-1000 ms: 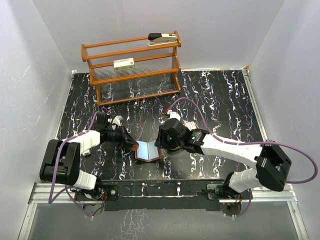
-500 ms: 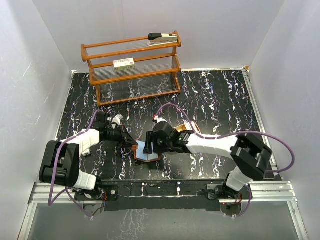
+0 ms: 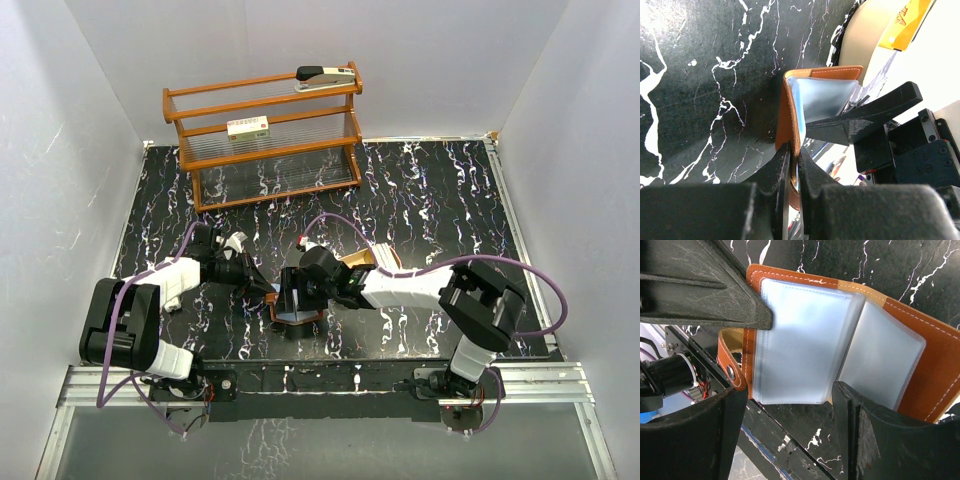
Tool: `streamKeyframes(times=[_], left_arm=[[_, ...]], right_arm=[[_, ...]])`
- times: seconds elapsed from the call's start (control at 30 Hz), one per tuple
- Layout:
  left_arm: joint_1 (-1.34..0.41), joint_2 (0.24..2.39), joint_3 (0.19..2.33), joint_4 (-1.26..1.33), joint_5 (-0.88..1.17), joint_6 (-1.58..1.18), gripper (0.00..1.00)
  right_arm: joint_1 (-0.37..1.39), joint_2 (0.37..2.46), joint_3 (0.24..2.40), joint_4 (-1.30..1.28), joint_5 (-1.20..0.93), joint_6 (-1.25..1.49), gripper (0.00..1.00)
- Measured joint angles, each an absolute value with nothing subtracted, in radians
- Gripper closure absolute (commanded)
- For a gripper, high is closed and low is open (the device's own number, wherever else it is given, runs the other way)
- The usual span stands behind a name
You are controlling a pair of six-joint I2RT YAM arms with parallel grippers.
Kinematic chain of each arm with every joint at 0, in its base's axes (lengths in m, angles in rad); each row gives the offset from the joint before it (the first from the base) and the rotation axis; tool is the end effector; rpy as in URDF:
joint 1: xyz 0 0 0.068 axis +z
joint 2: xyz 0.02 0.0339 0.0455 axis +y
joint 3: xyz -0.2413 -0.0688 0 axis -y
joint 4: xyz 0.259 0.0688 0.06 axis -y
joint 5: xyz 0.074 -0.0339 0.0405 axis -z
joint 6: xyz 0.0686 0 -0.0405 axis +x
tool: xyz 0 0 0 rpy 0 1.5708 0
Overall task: Put the credit cards into the card holder
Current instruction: Open the card holder at the center of the board.
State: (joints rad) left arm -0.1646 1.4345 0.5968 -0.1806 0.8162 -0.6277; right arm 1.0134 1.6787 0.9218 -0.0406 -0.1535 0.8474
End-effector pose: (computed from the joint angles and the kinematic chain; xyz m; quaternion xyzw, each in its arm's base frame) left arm 0.2568 -0.0933 0.0973 -0.0973 0.8843 -0.4489 0.0836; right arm 0.1892 0.3234 0.1177 -0.1054 0.9179 0.3439 0.1677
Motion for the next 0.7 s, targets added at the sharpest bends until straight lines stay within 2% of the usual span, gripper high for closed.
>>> streamKeyframes(times=[0.1, 0.2, 0.27, 0.33, 0.4, 0.43, 0.6, 0.7], left_arm=[[-0.166, 1.435, 0.597, -0.181, 0.816, -0.627, 0.97], [-0.166, 1.435, 0.597, -0.181, 0.816, -0.627, 0.93], [-0.166, 1.435, 0.597, -0.181, 0.815, -0.626, 0.87], [-0.166, 1.436, 0.597, -0.182, 0.815, -0.625, 0.76], [-0.166, 1.436, 0.597, -0.183, 0.815, -0.621, 0.74], [-0.166, 1.436, 0.597, -0.184, 0.815, -0.621, 0.75], [-0.166, 1.44, 0.597, -0.183, 0.817, -0.624, 0.98], [-0.166, 1.449, 0.597, -0.179, 0.821, -0.624, 1.0]], right_arm=[[1.013, 1.685, 0.922, -0.04, -0.152, 0.859, 0.41], [1.013, 1.691, 0.922, -0.041, -0.149, 0.866, 0.47], [1.013, 1.692, 0.922, -0.039, -0.149, 0.869, 0.52], [1.015, 1.692, 0.922, -0.038, -0.148, 0.872, 0.54], [1.015, 1.692, 0.922, -0.038, -0.144, 0.873, 0.56], [1.015, 1.692, 0.922, -0.038, -0.141, 0.873, 0.56], [1.015, 1.692, 0.92, -0.036, -0.136, 0.875, 0.55], [1.015, 1.692, 0.92, -0.035, -0.133, 0.875, 0.5]])
